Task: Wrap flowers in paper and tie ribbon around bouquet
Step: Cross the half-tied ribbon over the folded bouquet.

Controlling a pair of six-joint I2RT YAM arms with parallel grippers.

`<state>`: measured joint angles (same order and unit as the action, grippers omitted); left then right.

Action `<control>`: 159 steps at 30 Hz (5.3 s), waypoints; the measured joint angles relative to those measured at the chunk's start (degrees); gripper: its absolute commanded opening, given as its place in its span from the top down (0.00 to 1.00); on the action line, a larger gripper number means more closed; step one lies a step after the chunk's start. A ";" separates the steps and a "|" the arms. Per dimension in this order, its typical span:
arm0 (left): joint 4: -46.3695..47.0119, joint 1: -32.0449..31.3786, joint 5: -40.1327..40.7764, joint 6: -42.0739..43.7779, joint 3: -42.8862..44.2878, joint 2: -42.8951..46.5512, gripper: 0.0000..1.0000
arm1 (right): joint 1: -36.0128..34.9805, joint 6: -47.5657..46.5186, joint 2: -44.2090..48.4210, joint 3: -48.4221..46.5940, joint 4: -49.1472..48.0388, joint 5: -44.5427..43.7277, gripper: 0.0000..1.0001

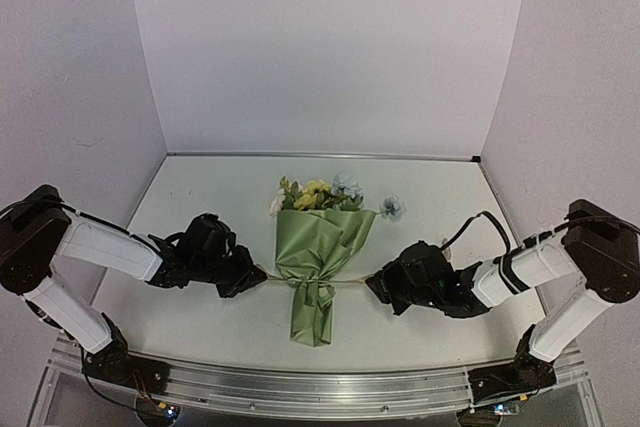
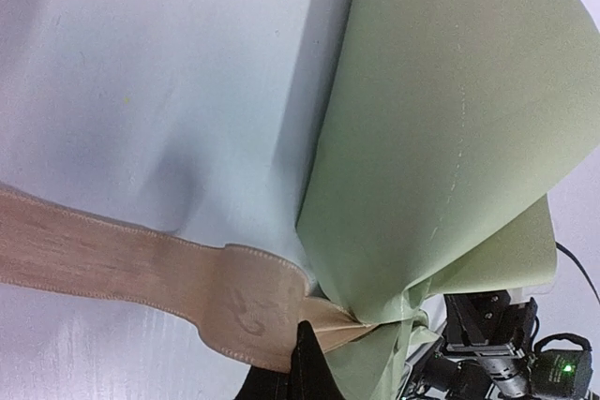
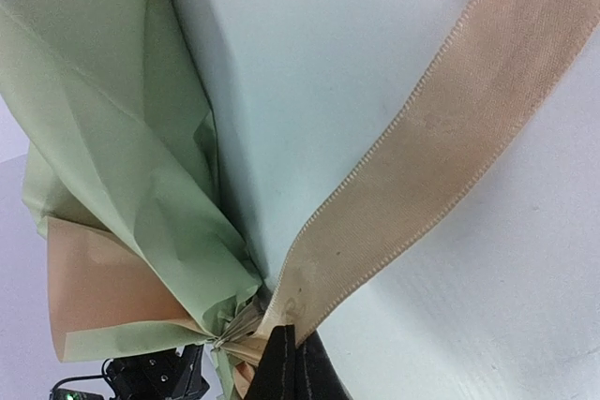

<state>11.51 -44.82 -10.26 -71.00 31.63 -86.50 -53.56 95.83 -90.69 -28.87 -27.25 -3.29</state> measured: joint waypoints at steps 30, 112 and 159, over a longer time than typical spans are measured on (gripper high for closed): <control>-8.91 -2.96 -0.89 11.20 8.07 -3.78 1.00 | 0.41 -16.36 5.08 -6.21 20.93 -3.25 0.85; -26.55 -10.92 10.85 44.02 26.78 -0.67 1.00 | -4.37 -62.91 1.17 -40.33 50.78 -3.83 0.27; -20.15 -11.50 -9.81 45.76 31.61 -13.86 1.00 | -6.84 -55.13 -1.48 -31.23 37.12 7.32 0.56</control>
<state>-8.64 -56.31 -20.07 -25.23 63.23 -100.36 -60.40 40.70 -92.17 -60.10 9.88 4.03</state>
